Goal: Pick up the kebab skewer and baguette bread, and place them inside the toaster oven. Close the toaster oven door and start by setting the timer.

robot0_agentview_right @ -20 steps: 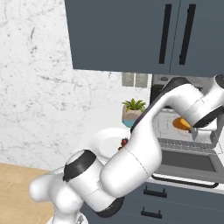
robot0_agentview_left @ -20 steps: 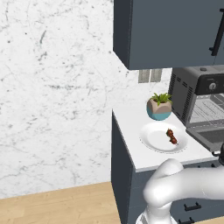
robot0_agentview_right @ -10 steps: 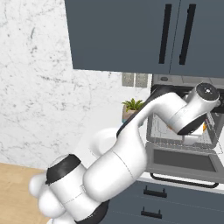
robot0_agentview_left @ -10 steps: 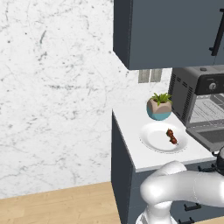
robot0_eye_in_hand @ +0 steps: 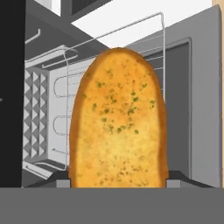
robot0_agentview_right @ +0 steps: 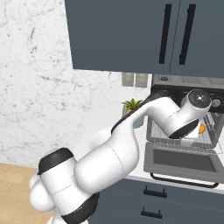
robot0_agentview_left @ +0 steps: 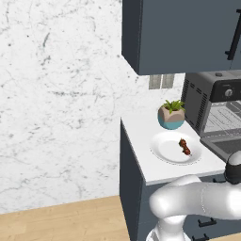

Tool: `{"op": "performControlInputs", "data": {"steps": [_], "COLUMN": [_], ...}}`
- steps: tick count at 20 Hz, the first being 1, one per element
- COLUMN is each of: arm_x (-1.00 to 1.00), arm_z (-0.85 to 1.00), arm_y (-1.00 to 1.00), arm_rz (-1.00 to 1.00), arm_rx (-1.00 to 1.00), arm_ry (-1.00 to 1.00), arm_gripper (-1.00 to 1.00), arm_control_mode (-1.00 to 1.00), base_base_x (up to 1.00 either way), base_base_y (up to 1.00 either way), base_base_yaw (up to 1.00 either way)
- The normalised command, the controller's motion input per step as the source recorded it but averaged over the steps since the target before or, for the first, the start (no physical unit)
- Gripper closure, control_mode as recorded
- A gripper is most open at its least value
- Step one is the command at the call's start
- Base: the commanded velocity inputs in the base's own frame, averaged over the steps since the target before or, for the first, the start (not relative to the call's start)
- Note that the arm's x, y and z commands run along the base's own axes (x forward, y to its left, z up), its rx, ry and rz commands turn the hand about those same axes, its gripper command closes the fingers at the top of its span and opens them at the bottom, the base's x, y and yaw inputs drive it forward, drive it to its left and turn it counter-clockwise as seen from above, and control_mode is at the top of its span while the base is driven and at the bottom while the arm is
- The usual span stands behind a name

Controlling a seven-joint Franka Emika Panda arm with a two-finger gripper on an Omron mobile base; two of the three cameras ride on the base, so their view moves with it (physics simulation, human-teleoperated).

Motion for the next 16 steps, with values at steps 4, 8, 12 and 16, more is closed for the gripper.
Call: {"op": "performControlInputs", "data": {"steps": [4,8,12,16], "arm_x": [0.20,0.23,0.20,0.17], "arm_z": [0.00,0.00,0.00,0.00], "arm_y": [-0.07,0.00,0.00,0.00], "arm_rz": [0.00,0.00,0.00,0.00], "arm_rx": [0.00,0.00,0.00,0.00], "arm_ry": [0.00,-0.01,0.00,0.00], "arm_gripper": [1.00,1.00,1.00,1.00], "arm_control_mode": [-1.00,-1.00,-1.00,-1.00], "base_base_x": [0.00,0.00,0.00,0.00], "base_base_y": [0.00,0.00,0.00,0.00], "base_base_yaw": [0.00,0.00,0.00,0.00]}}
